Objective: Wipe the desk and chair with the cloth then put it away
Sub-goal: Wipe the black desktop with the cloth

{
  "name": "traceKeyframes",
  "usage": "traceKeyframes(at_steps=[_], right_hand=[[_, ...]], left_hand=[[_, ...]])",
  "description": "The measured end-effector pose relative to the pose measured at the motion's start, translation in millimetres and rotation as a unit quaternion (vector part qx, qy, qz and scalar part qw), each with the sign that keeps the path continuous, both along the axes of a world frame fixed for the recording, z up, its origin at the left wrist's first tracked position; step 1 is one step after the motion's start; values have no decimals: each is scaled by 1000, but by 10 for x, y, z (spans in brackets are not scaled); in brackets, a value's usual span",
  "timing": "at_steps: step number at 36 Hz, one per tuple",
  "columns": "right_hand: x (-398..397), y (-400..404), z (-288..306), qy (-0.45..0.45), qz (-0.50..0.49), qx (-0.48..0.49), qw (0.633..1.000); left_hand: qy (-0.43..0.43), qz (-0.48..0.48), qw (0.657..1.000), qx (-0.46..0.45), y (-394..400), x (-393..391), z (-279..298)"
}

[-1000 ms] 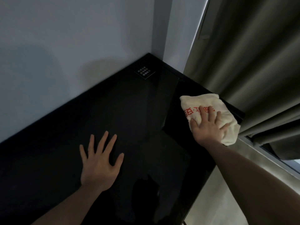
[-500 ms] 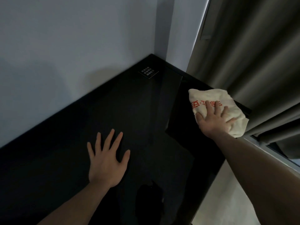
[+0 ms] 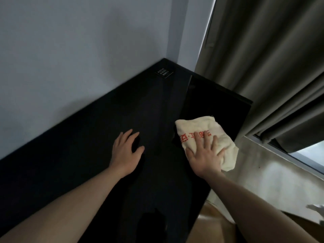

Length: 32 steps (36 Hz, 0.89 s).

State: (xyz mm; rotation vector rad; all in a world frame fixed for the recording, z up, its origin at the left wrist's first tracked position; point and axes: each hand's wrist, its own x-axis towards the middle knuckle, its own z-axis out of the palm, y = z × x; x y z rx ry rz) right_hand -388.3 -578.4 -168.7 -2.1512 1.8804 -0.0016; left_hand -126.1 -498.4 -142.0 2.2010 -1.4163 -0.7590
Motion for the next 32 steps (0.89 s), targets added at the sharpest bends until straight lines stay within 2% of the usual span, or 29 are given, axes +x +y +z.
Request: traceKeyframes(at_steps=[5,8,12,26,32], right_hand=[[268,875,68,5,4,19,1000],[350,1273,77,5,29,24,999],[379,1441,103,9,32,27,999],[443,1381,94,0,21,8,1000],[771,1668,61,30,-29,31,999]], left_hand=[[-126,-23,991,32,1359,551,-128],[-169,23,984,57,2112,970,-237],[-203,25,975,87,2884,1239,-258],[-215,50,974,48,2969,1253,-298],[-215,53,974,39,2987,1280,-327]])
